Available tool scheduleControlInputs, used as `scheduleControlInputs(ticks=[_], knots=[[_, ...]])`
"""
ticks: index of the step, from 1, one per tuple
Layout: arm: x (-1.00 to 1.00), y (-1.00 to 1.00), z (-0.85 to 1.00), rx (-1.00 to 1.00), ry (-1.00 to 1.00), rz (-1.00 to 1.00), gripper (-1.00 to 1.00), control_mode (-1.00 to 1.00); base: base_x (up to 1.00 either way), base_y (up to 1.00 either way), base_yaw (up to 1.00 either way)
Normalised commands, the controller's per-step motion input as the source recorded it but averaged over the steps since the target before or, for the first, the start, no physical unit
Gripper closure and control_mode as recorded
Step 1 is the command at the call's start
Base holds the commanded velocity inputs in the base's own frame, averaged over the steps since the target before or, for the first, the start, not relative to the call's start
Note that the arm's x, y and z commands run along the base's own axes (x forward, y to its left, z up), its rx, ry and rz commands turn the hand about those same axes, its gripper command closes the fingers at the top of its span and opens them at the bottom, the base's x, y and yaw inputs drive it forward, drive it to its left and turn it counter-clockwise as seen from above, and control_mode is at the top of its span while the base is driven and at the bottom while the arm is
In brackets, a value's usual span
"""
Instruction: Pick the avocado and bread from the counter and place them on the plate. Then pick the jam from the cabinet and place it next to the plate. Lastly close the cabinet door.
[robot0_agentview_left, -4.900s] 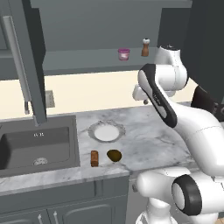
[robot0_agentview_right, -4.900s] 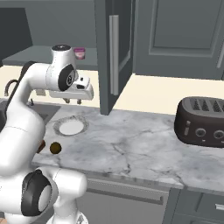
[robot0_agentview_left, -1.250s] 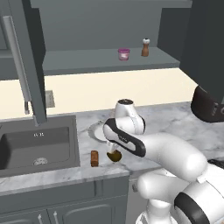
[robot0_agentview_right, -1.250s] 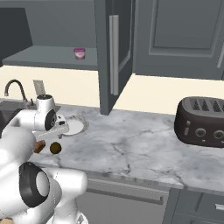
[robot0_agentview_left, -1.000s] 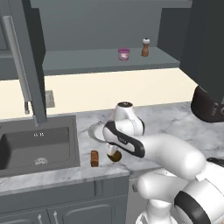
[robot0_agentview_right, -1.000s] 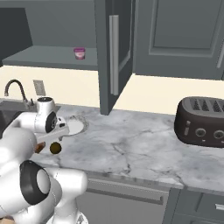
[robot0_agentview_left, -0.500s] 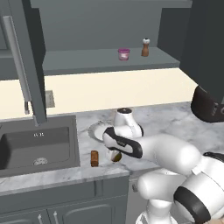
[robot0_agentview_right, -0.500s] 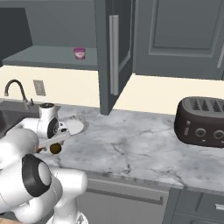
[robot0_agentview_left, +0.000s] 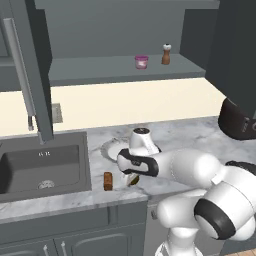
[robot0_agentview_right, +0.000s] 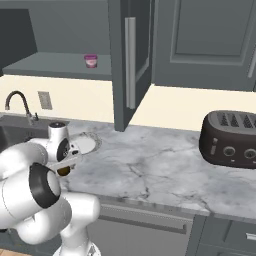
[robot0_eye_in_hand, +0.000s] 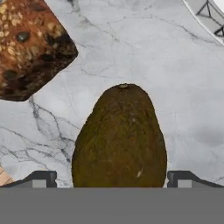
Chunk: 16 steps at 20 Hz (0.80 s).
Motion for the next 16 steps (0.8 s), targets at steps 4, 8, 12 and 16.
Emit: scheduleControlInputs(ticks=[4,8,12,16], knots=[[0.14,0.01,-0.15,0.0,0.05,0.0,-1.0,-1.0,0.0,0.0,0.0],[0.02,0.04,-0.13,0.0,0.03,0.0,1.0,-1.0,0.0,0.0,0.0],[0.0,0.0,-0.01,0.0,0.0,0.0,1.0,-1.0,0.0,0.0,0.0],[-0.01,0.0,0.16,0.0,0.0,0.0,1.0,-1.0,0.0,0.0,0.0]])
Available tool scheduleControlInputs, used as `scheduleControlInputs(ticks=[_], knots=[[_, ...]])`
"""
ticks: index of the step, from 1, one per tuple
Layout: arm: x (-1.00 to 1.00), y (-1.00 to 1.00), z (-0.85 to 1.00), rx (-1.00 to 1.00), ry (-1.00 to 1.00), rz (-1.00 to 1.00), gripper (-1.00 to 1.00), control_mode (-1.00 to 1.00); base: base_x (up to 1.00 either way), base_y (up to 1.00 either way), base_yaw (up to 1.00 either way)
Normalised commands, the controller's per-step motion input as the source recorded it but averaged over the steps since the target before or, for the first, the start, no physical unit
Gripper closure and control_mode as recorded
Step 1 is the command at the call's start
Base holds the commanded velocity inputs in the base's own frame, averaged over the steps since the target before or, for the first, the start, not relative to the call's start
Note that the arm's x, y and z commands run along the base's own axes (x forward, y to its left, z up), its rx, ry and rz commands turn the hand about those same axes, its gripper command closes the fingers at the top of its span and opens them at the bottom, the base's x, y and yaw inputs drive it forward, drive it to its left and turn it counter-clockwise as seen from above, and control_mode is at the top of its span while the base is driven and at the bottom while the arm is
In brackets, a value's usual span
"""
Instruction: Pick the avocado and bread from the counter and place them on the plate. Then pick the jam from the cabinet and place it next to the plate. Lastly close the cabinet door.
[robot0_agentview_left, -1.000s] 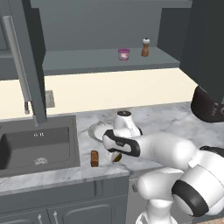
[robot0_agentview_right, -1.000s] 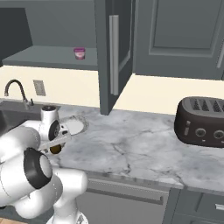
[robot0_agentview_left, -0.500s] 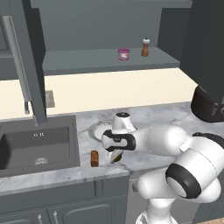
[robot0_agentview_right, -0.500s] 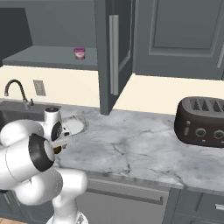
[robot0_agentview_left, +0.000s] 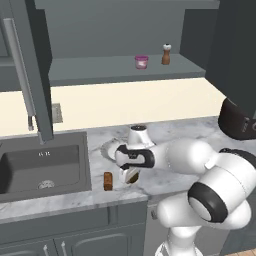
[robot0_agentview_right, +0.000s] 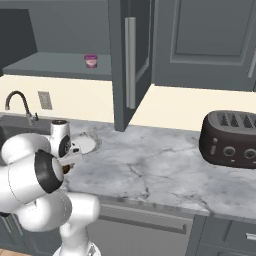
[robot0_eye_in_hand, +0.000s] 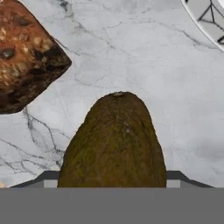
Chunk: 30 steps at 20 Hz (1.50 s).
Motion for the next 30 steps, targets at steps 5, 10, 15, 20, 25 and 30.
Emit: scheduleControlInputs(ticks=[5,10,15,20,25,30], knots=[[0.01,-0.03,0.67,0.0,0.0,-0.01,1.0,-1.0,0.0,0.0,0.0],[0.37,0.0,0.34,-0.01,0.0,-0.05,1.0,-1.0,0.0,0.0,0.0],[0.68,0.0,0.0,-0.02,0.0,-0.06,1.0,-1.0,0.0,0.0,0.0],[0.66,0.0,0.0,0.0,0.0,-0.08,1.0,-1.0,0.0,0.0,0.0],[0.55,0.0,0.0,0.0,0.0,-0.08,1.0,-1.0,0.0,0.0,0.0],[0.5,0.0,0.0,-0.01,0.0,-0.08,1.0,-1.0,0.0,0.0,0.0]])
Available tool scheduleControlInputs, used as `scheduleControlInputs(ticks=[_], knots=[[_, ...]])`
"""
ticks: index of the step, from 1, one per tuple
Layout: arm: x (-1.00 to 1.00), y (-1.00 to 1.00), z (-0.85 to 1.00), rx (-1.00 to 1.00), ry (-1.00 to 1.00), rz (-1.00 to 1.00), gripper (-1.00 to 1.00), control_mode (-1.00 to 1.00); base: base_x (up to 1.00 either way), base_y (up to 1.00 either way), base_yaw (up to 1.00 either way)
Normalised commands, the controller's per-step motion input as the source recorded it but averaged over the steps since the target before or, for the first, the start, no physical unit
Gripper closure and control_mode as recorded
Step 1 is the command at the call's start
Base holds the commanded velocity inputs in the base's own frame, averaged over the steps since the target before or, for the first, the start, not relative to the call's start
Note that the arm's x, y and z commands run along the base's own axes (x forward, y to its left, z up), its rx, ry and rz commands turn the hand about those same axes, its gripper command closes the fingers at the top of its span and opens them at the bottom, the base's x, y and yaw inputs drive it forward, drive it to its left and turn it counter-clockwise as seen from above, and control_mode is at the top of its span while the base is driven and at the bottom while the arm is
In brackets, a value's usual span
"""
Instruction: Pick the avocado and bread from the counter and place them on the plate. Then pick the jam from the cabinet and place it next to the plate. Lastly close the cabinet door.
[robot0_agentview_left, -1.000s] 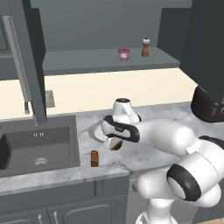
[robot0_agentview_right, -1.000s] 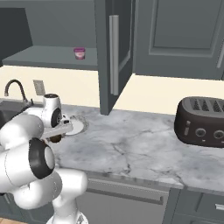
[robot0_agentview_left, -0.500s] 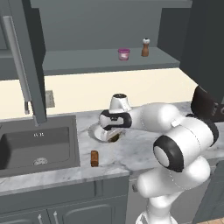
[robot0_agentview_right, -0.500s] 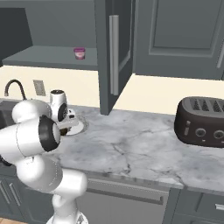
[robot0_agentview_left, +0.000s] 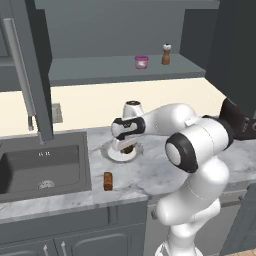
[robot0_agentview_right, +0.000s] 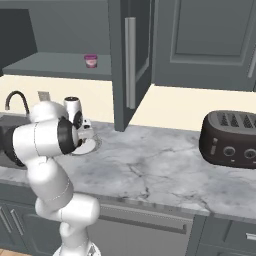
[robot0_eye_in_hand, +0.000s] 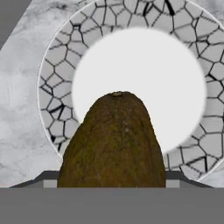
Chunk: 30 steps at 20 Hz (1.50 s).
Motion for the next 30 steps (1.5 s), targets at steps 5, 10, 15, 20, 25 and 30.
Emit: scheduleControlInputs(ticks=[5,10,15,20,25,30], knots=[[0.46,0.0,-0.11,-0.02,0.0,-0.08,1.0,-1.0,0.0,0.0,0.0],[0.36,0.0,-0.28,-0.01,-0.01,-0.07,1.0,-1.0,0.0,0.0,0.0],[0.23,0.0,-0.21,0.0,0.0,-0.05,1.0,-1.0,0.0,0.0,0.0],[0.01,0.0,-0.01,0.0,0.0,-0.01,1.0,-1.0,0.0,0.0,0.0],[0.0,0.0,0.0,0.0,0.0,0.0,-1.0,-1.0,0.0,0.0,0.0],[0.0,0.0,0.0,0.0,-0.01,0.0,-1.0,-1.0,0.0,0.0,0.0]])
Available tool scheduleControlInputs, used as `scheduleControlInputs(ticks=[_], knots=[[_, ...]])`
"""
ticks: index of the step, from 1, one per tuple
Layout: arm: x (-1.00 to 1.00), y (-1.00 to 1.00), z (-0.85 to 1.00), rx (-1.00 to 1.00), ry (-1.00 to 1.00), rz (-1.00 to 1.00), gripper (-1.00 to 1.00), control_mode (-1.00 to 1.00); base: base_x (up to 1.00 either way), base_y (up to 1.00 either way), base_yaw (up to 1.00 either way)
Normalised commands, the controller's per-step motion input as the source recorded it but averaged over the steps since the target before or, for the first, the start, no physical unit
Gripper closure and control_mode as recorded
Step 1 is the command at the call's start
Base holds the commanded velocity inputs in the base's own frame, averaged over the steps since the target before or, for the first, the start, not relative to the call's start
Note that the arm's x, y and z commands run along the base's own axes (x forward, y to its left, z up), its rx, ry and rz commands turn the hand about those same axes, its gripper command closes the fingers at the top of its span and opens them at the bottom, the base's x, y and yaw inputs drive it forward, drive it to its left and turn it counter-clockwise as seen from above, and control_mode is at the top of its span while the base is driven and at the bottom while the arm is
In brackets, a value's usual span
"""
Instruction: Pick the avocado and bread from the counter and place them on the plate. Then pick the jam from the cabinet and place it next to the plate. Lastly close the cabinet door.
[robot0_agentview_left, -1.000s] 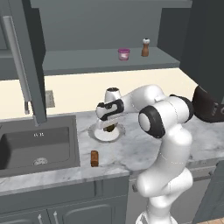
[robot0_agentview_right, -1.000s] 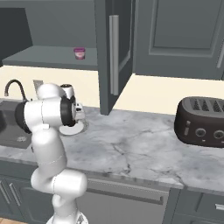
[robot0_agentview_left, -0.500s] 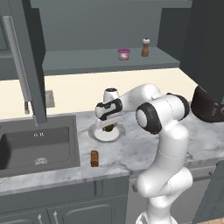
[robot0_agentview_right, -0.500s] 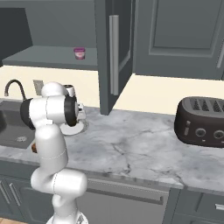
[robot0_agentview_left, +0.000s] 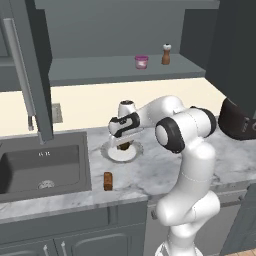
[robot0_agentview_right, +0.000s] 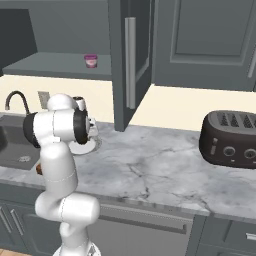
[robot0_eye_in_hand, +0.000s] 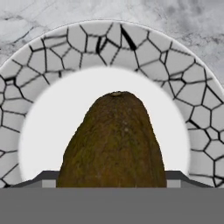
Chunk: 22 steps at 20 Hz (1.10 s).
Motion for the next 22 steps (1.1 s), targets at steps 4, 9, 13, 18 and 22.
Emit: scheduleControlInputs(ticks=[4,9,13,18,22], knots=[[-0.01,0.0,0.01,0.0,-0.11,-0.01,-1.0,-1.0,0.0,0.0,0.0],[-0.15,-0.01,0.08,0.0,-0.14,-0.04,-1.0,-1.0,0.0,0.0,0.0],[-0.3,-0.01,0.03,0.04,-0.08,-0.11,-1.0,-1.0,0.0,0.0,0.0],[-0.23,-0.07,0.43,0.08,-0.01,-0.15,-1.0,-1.0,0.0,0.0,0.0],[-0.15,-0.06,0.47,0.04,0.0,-0.17,-1.0,-1.0,0.0,0.0,0.0]])
